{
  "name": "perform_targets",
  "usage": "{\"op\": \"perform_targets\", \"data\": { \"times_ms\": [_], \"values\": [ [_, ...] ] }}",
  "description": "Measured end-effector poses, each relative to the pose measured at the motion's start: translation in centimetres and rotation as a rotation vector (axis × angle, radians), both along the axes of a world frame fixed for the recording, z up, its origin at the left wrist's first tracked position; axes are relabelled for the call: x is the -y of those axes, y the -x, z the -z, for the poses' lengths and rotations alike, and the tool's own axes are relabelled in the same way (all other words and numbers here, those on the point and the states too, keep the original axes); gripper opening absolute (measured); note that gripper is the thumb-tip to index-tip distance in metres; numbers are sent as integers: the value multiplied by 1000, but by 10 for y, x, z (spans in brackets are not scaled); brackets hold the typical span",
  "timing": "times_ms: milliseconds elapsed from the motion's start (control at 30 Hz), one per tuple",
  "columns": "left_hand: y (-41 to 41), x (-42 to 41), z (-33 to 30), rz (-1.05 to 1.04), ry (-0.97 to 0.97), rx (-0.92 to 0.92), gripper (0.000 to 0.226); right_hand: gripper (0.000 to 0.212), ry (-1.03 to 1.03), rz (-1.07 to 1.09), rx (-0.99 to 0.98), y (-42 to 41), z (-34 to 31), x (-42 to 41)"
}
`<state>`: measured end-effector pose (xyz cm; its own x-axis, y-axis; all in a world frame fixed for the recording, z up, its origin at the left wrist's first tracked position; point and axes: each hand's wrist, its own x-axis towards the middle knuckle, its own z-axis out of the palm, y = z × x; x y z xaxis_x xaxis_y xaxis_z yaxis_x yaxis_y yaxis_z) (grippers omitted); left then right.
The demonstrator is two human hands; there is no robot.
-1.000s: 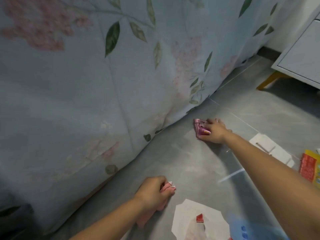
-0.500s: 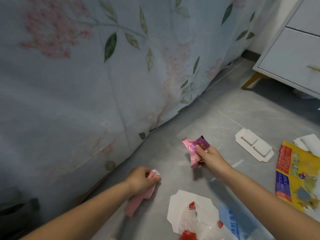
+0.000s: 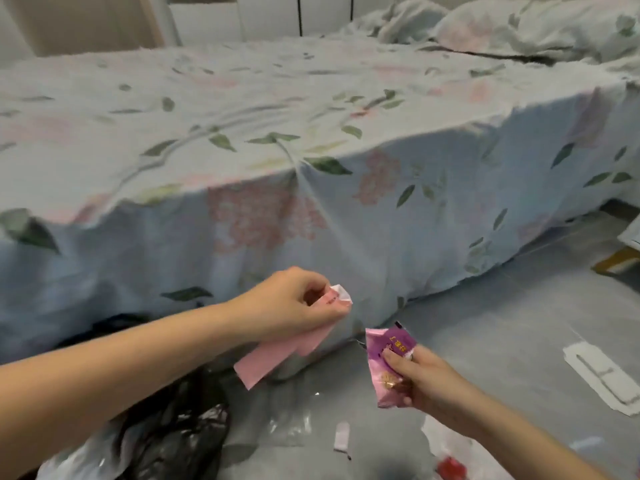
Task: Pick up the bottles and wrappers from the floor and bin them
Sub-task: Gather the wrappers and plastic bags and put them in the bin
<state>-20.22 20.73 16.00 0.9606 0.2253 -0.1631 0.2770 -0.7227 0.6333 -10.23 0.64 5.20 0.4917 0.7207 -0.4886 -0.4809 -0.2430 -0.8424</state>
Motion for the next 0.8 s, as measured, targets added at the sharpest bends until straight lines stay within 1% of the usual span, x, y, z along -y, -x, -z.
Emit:
{"op": "perform_targets", "data": {
  "times_ms": [67, 100, 167, 233, 267, 300, 367, 433, 467, 533, 567, 600, 633, 667, 700, 733, 800],
  "values": [
    [61, -28, -33, -112, -35, -7, 44, 7, -11, -123, -25, 27, -29, -31],
    [92, -40, -46, -183, -18, -9, 42, 12, -11, -202, -24, 41, -43, -47],
    [154, -63, -55, -372, 34, 8, 45, 25, -16, -378, 53, 68, -69, -77],
    [207, -85, -47, -621, 71, 77, 48, 39, -42, -532, 191, 97, -90, -110],
    [229, -96, -37, -732, 81, 107, 45, 42, -53, -583, 242, 112, -96, -126],
    [246, -103, -26, -822, 90, 119, 40, 42, -62, -617, 281, 128, -101, -141],
    [267, -112, -2, -928, 97, 111, 35, 39, -71, -662, 371, 155, -108, -169],
    [269, -114, 16, -953, 63, 87, 30, 35, -59, -666, 512, 174, -106, -194],
    [266, -116, 24, -930, 14, 59, 27, 28, -39, -666, 624, 180, -99, -206],
    [257, -119, 35, -840, -72, -14, 24, 8, 71, -708, 975, 188, -82, -223],
    [254, -121, 39, -794, -101, -68, 19, 4, 149, -744, 1137, 191, -73, -227],
    [253, -122, 41, -750, -131, -127, 17, 18, 224, -778, 1237, 194, -65, -228],
    [252, -123, 40, -713, -184, -166, 23, 32, 258, -821, 1265, 196, -61, -226],
    [252, -125, 37, -687, -255, -179, 30, 41, 241, -827, 1254, 195, -61, -222],
    [251, -126, 31, -674, -317, -168, 33, 46, 204, -818, 1239, 192, -63, -217],
    [251, -125, 22, -670, -355, -134, 31, 48, 156, -802, 1215, 186, -70, -211],
    [242, -119, 1, -646, -382, -66, 24, 41, 68, -731, 1167, 165, -85, -194]
  ]
}}
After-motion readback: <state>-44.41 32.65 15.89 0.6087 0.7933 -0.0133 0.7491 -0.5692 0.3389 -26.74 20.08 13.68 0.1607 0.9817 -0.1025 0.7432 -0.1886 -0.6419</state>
